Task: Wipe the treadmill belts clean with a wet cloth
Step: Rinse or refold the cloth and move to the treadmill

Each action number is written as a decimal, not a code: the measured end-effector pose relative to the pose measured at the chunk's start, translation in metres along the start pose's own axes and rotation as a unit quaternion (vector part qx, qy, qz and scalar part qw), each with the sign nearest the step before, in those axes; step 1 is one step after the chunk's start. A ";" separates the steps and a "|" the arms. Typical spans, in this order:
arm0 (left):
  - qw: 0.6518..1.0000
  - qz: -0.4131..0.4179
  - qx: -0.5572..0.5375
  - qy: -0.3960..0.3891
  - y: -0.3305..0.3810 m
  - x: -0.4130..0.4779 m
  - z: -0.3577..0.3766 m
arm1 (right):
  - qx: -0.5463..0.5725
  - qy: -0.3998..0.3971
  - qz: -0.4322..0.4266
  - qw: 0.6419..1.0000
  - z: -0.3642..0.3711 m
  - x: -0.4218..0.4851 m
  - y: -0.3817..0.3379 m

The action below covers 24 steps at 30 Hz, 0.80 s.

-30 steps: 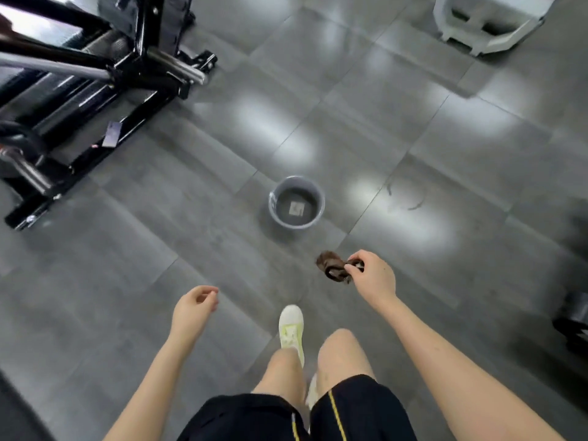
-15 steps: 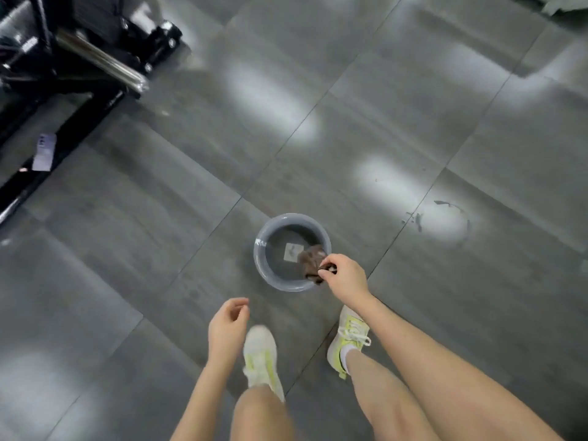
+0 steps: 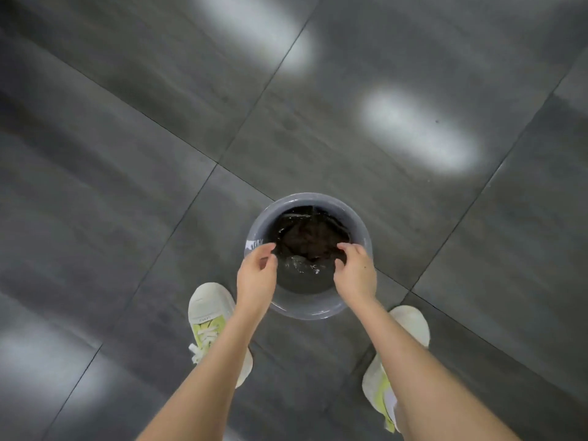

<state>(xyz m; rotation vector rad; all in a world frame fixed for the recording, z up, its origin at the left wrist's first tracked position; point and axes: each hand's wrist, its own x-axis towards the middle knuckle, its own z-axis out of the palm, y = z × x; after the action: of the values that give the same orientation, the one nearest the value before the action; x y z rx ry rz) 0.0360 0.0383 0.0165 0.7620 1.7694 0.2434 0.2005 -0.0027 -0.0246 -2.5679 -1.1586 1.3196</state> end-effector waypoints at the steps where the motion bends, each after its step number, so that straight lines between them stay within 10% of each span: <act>1: 1.000 0.006 -0.004 -0.009 -0.005 0.016 0.005 | 0.013 0.008 0.017 1.000 0.014 0.007 0.003; 16: 0.979 -0.078 -0.132 -0.138 -0.031 0.106 0.050 | -0.173 -0.015 -0.072 0.982 0.104 0.072 0.023; 19: 0.974 -0.115 -0.120 -0.154 -0.031 0.108 0.051 | 0.050 -0.020 0.040 0.998 0.108 0.072 0.017; 24: 0.948 -0.165 -0.199 -0.185 -0.022 0.109 0.055 | 0.502 -0.197 0.105 0.835 0.082 0.031 -0.014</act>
<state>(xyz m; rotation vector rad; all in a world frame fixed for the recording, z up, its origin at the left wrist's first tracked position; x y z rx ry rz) 0.0615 0.0756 -0.0987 0.1968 1.3982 0.2055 0.1454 0.0031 -0.0937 -1.6836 -0.0383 1.8650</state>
